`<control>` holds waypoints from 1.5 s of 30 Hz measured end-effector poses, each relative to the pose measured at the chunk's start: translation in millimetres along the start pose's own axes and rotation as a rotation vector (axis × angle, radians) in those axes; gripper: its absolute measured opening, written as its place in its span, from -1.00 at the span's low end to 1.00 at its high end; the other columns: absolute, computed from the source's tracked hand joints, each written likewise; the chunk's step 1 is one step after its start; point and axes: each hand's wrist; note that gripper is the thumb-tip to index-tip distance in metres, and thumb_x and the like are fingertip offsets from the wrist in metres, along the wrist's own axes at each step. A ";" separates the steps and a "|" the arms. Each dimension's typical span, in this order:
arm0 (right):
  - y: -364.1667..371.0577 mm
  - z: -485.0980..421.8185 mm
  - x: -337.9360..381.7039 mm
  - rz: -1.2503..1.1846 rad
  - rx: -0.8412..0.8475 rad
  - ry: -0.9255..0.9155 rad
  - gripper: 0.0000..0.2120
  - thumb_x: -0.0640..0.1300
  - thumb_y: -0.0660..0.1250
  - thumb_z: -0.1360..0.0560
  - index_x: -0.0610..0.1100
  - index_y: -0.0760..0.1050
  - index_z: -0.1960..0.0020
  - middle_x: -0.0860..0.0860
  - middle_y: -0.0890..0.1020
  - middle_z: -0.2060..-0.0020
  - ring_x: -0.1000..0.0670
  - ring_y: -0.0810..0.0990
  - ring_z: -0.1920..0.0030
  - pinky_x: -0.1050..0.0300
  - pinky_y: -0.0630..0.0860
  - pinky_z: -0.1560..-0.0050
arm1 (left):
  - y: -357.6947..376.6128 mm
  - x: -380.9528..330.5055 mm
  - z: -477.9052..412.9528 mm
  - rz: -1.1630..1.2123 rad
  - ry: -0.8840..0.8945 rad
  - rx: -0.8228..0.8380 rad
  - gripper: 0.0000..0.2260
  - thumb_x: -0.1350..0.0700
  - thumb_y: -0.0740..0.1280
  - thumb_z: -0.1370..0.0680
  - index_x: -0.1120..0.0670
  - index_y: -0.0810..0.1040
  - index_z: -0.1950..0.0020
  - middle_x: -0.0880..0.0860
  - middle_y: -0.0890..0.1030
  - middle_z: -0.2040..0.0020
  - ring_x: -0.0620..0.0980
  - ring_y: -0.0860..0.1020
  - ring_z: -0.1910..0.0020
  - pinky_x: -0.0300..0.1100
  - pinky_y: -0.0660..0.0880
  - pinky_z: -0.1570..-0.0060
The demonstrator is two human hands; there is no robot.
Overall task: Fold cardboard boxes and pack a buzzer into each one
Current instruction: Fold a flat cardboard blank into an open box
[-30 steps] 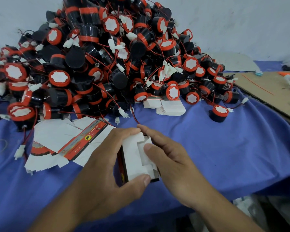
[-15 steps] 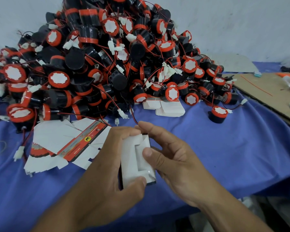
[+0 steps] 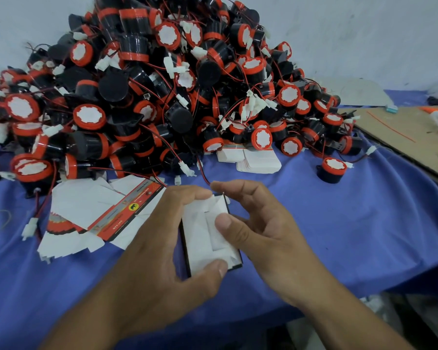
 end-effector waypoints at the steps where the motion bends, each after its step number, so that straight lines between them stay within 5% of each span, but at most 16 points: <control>1: 0.1 -1.0 0.3 -0.033 -0.001 0.011 -0.60 -0.11 0.47 -0.50 -0.03 0.47 -0.30 0.03 0.66 -0.17 -0.24 0.69 -0.06 -0.17 0.65 -0.03 | 1.2 -1.0 -0.7 0.005 0.004 0.002 -0.42 -0.09 0.40 -0.38 -0.09 0.31 -0.37 -0.25 0.42 -0.19 -0.15 0.50 -0.18 -0.37 0.47 -0.03; 6: 4.6 -0.5 -2.4 -0.070 0.037 0.076 -0.55 -0.18 0.47 -0.49 -0.06 0.43 -0.33 0.08 0.72 -0.05 -0.10 0.71 -0.02 -0.22 0.63 -0.05 | 9.7 -3.3 -2.3 0.077 0.054 -0.002 -0.46 0.02 0.39 -0.41 0.00 0.32 -0.35 -0.27 0.37 -0.26 -0.25 0.52 -0.17 -0.48 0.48 0.08; 9: 2.7 -1.9 -0.4 -0.032 -0.009 0.110 -0.47 -0.08 0.51 -0.44 0.02 0.42 -0.36 0.17 0.65 -0.17 -0.01 0.71 -0.10 0.04 0.67 0.00 | 7.7 -3.1 -2.6 0.079 0.072 -0.043 -0.47 0.03 0.39 -0.43 -0.05 0.31 -0.36 -0.28 0.39 -0.24 -0.29 0.52 -0.16 -0.51 0.47 0.09; 13: -2.2 -2.5 0.8 0.043 0.005 0.213 -0.31 0.00 0.57 -0.38 0.00 0.38 -0.44 0.04 0.63 -0.20 0.05 0.69 -0.12 0.21 0.62 -0.05 | 10.5 0.1 -2.0 0.026 0.060 -0.094 -0.49 -0.01 0.36 -0.47 0.00 0.35 -0.39 -0.24 0.43 -0.27 -0.17 0.52 -0.20 -0.41 0.48 -0.06; 17: -4.2 -1.8 0.5 0.021 -0.034 0.158 -0.30 -0.06 0.55 -0.29 -0.04 0.44 -0.40 0.02 0.63 -0.22 -0.05 0.71 -0.09 0.06 0.66 -0.09 | 8.4 2.5 -3.6 -0.152 0.103 -0.031 -0.39 -0.17 0.42 -0.41 0.07 0.43 -0.38 -0.12 0.44 -0.32 -0.19 0.42 -0.35 -0.46 0.30 -0.25; 21: -5.4 -2.1 4.1 -0.032 -0.050 0.111 -0.38 -0.11 0.57 -0.29 -0.04 0.47 -0.32 -0.02 0.72 -0.03 -0.09 0.73 -0.02 -0.01 0.68 -0.06 | 11.4 -0.2 -4.7 -0.209 0.105 0.002 -0.23 -0.29 0.46 -0.33 -0.01 0.34 -0.44 -0.20 0.37 -0.36 -0.32 0.33 -0.36 -0.53 0.22 -0.26; 26: -2.0 -1.5 4.3 0.013 -0.077 0.062 -0.34 -0.04 0.67 -0.29 0.09 0.47 -0.31 -0.18 0.72 0.06 -0.25 0.70 -0.03 -0.18 0.66 -0.08 | 18.0 1.8 -1.3 -0.173 0.078 -0.064 -0.27 -0.26 0.47 -0.36 -0.01 0.34 -0.43 -0.18 0.39 -0.34 -0.21 0.40 -0.34 -0.47 0.30 -0.24; 29: -1.3 -2.0 -0.1 0.091 -0.094 0.029 -0.27 0.06 0.65 -0.23 0.19 0.42 -0.33 -0.10 0.72 0.02 -0.19 0.71 -0.03 -0.29 0.63 -0.10 | 27.7 2.3 -0.6 -0.177 0.156 -0.122 -0.30 -0.20 0.49 -0.39 0.08 0.35 -0.40 -0.11 0.40 -0.37 -0.08 0.44 -0.37 -0.31 0.39 -0.29; 33: -6.4 -4.5 1.5 0.207 -0.088 -0.010 -0.17 0.31 0.62 -0.17 0.30 0.34 -0.35 0.30 0.57 -0.24 0.10 0.62 -0.24 0.06 0.59 -0.23 | 33.7 5.6 -2.1 -0.182 0.182 -0.312 -0.30 -0.17 0.48 -0.40 0.13 0.31 -0.39 -0.06 0.37 -0.35 -0.13 0.38 -0.39 -0.30 0.34 -0.32; 37: -15.0 -4.5 5.9 0.615 0.048 0.032 -0.40 0.37 0.45 -0.37 0.19 0.46 -0.34 0.33 0.54 -0.26 0.29 0.46 -0.33 0.19 0.42 -0.31 | 32.5 17.3 -3.5 -0.181 0.104 -0.479 -0.32 -0.04 0.47 -0.37 0.27 0.32 -0.33 0.09 0.38 -0.31 -0.03 0.41 -0.34 -0.22 0.38 -0.30; 41: -19.6 -3.9 5.4 0.528 0.058 0.076 -0.62 0.11 0.51 -0.47 0.08 0.54 -0.23 0.19 0.64 -0.16 0.13 0.58 -0.25 0.04 0.49 -0.33 | 40.0 20.6 -3.2 -0.140 0.094 -0.402 -0.32 -0.07 0.48 -0.37 0.14 0.27 -0.36 0.15 0.37 -0.37 0.11 0.39 -0.39 -0.10 0.36 -0.35; 45: -26.5 -3.8 7.0 0.510 -0.031 0.061 -0.59 0.10 0.53 -0.44 0.10 0.53 -0.24 0.15 0.67 -0.08 0.11 0.67 -0.06 0.03 0.66 -0.06 | 29.3 20.6 -2.2 -0.022 -0.006 -0.275 -0.27 -0.17 0.47 -0.40 0.07 0.30 -0.46 -0.04 0.37 -0.45 -0.01 0.37 -0.45 -0.21 0.34 -0.36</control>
Point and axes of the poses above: each hand's wrist, its own z-axis away from the middle knuckle, its own y-axis out of the palm, x = y × z
